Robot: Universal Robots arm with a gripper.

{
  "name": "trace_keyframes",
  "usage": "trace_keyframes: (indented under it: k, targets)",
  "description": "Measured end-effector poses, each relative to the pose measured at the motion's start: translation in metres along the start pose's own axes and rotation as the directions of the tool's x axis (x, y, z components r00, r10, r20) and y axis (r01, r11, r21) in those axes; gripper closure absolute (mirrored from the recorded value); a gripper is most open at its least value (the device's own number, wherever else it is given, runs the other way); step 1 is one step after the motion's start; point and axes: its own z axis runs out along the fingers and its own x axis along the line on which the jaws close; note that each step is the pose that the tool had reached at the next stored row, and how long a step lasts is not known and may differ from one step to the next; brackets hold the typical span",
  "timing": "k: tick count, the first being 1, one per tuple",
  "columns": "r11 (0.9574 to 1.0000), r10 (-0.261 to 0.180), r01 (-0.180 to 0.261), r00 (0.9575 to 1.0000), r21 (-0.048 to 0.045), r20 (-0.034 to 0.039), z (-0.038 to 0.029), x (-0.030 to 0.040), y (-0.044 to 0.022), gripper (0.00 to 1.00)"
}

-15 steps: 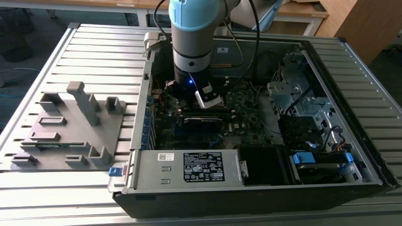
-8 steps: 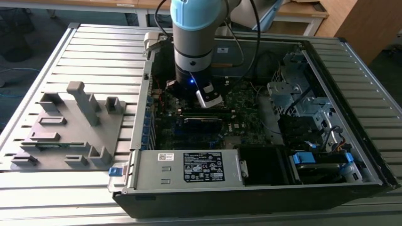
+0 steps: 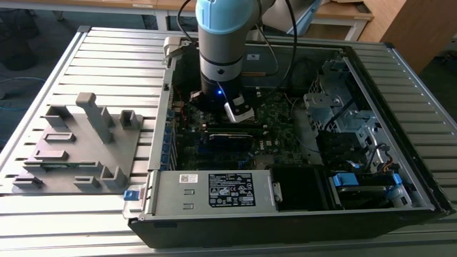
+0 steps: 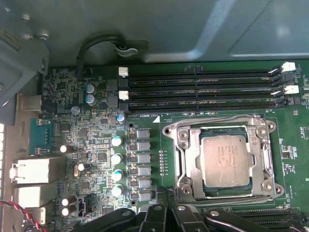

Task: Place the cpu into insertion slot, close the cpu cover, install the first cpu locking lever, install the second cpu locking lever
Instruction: 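Install the second cpu locking lever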

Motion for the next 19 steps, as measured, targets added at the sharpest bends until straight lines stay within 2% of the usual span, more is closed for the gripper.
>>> trace_keyframes:
  k: [3, 4, 7, 13, 19]
  targets:
    - [1.0, 0.0, 0.0, 1.0, 0.0021, 0.0001, 0.0, -0.0003, 0.0001, 0.9]
    - [1.0, 0.0, 0.0, 1.0, 0.0053, 0.0004, 0.0, -0.0004, 0.0002, 0.9]
    - [0.9997, -0.001, 0.001, 1.0, 0.0242, 0.0015, 0.0, -0.0004, 0.0002, 0.9]
    - [0.9997, -0.001, 0.001, 1.0, 0.0259, 0.0017, -0.0021, -0.0004, 0.0005, 0.9]
    - [0.9997, -0.001, 0.001, 1.0, 0.026, 0.0016, -0.0154, -0.0006, 0.0023, 0.9]
